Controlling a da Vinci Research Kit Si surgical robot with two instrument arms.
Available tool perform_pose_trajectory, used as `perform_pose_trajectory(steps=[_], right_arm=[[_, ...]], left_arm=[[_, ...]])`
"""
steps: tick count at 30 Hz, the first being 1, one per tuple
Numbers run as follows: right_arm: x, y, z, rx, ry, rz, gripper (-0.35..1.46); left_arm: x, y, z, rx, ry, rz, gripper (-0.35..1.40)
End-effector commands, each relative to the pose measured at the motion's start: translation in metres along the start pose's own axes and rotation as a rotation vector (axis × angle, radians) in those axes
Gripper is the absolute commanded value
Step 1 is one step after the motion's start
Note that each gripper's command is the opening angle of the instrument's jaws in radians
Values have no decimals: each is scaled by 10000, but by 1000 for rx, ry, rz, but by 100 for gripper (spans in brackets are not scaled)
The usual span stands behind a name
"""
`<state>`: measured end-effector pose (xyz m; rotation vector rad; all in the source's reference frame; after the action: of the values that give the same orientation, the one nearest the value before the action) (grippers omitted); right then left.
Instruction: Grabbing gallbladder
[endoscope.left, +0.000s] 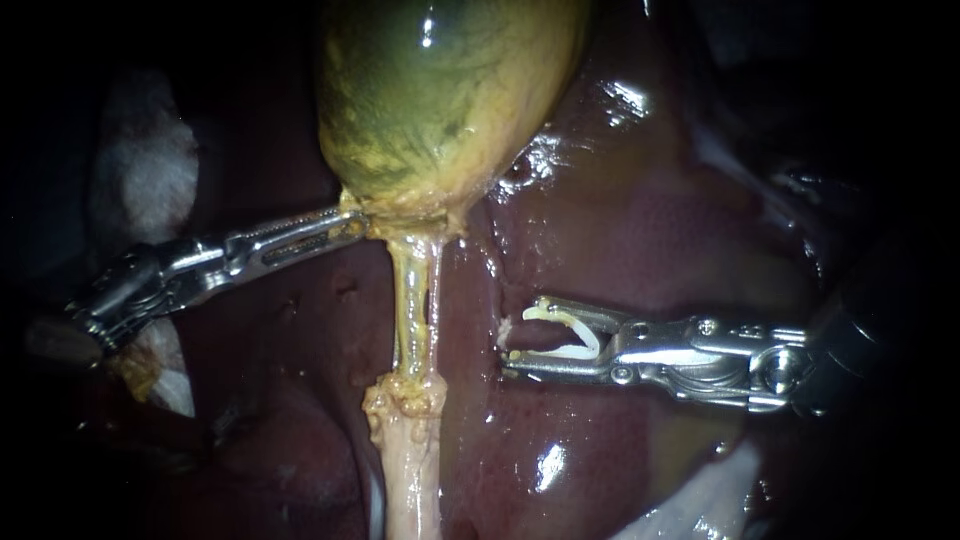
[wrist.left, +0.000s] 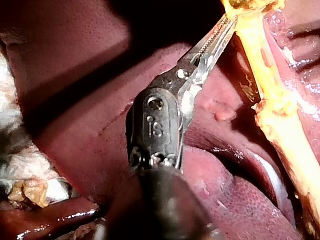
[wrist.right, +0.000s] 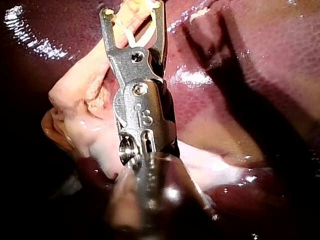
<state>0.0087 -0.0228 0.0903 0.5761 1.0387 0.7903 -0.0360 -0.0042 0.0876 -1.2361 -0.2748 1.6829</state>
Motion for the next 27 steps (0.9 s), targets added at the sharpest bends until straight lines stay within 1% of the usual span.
perform_pose_trajectory(steps=[1, 3, 6, 10, 12, 15, 21, 27], right_arm=[[0, 0, 0, 0, 0, 0, 60], [0, 0, 0, 0, 0, 0, 60], [0, 0, 0, 0, 0, 0, 60], [0, 0, 0, 0, 0, 0, 60], [0, 0, 0, 0, 0, 0, 60], [0, 0, 0, 0, 0, 0, 60], [0, 0, 0, 0, 0, 0, 60], [0, 0, 0, 0, 0, 0, 60]], left_arm=[[1, 0, -6, -3, 0, 0, -4], [2, 0, -14, -1, 0, -2, -3], [11, 0, -24, 2, -2, -9, -3], [30, 4, -33, 9, -8, -22, -4], [40, 9, -39, 10, -4, -37, -4], [51, 17, -46, 11, 3, -35, -4], [62, 36, -58, 14, 3, -41, -4], [72, 49, -64, 15, 6, -44, -4]])
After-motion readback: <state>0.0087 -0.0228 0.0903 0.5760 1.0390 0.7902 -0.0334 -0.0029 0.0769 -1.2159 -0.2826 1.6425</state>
